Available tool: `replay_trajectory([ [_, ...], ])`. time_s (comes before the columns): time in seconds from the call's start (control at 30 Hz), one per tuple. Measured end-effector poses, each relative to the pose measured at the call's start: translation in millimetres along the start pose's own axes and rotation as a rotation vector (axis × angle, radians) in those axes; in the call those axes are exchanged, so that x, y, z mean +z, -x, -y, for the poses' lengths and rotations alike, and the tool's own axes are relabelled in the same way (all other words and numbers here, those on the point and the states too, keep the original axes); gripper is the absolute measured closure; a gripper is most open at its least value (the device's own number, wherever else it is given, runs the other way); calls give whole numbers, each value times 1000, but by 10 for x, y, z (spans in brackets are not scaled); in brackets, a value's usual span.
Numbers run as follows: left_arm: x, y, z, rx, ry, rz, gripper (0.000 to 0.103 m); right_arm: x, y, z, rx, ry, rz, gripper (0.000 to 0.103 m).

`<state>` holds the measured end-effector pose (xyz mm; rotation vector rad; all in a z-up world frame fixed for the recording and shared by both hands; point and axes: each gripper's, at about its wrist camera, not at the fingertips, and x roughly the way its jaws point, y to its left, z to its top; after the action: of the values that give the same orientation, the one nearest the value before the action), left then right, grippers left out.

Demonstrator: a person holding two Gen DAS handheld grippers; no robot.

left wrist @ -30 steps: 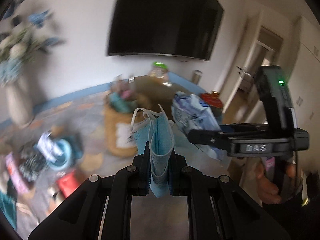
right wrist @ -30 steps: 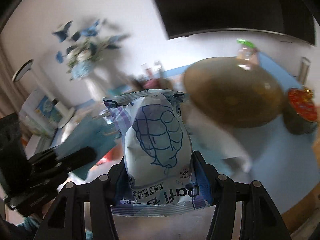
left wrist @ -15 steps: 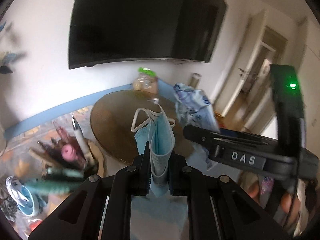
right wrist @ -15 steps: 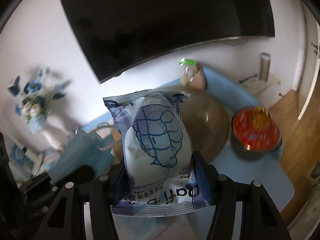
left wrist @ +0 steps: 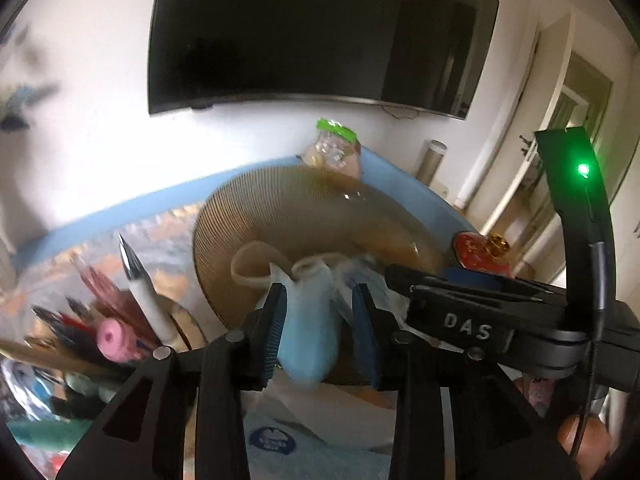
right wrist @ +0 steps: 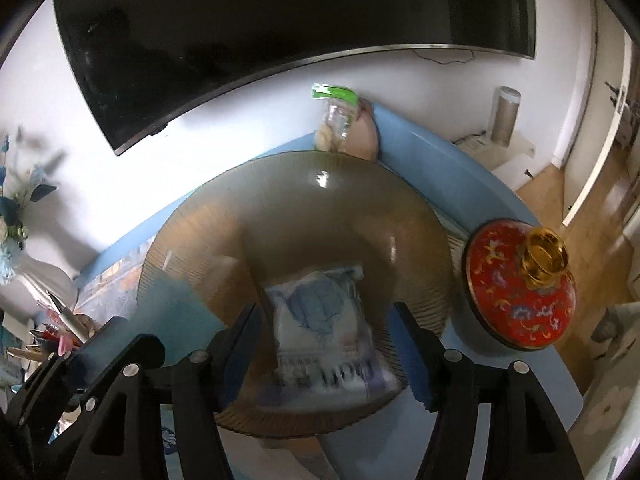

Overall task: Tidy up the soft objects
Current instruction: 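Lower and open both grippers, releasing mask and wipes bag onto the coffee table, then bring both open grippers back to the pile of soft items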

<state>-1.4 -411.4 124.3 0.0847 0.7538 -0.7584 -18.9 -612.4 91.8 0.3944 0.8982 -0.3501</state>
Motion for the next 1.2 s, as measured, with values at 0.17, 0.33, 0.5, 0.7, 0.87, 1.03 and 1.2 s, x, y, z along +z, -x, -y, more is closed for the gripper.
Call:
replay_trajectory([
  [0.17,-50,68,-4,-34,-8,-26,72,-126,210,-85,-46,47,25,38],
  [0.33,-100,353,22,-57,-32,-4,62,-276,634,-218,-102,86,103,38],
  [0.5,-167,760,-35,-47,-7,35,21,-434,1064,-347,-101,106,170,37],
  [0.7,-423,1506,-210,-34,14,144,20,-740,1522,-616,-6,149,250,21],
  [0.87,-688,1995,-382,40,15,209,15,-1024,1679,-1115,36,262,264,20],
  [1.03,-1049,2350,-777,125,51,235,15,-1359,1728,-1663,115,368,266,17],
  [1.2,-1391,2586,-1306,232,154,237,15,-1751,1553,-2267,193,500,226,15],
])
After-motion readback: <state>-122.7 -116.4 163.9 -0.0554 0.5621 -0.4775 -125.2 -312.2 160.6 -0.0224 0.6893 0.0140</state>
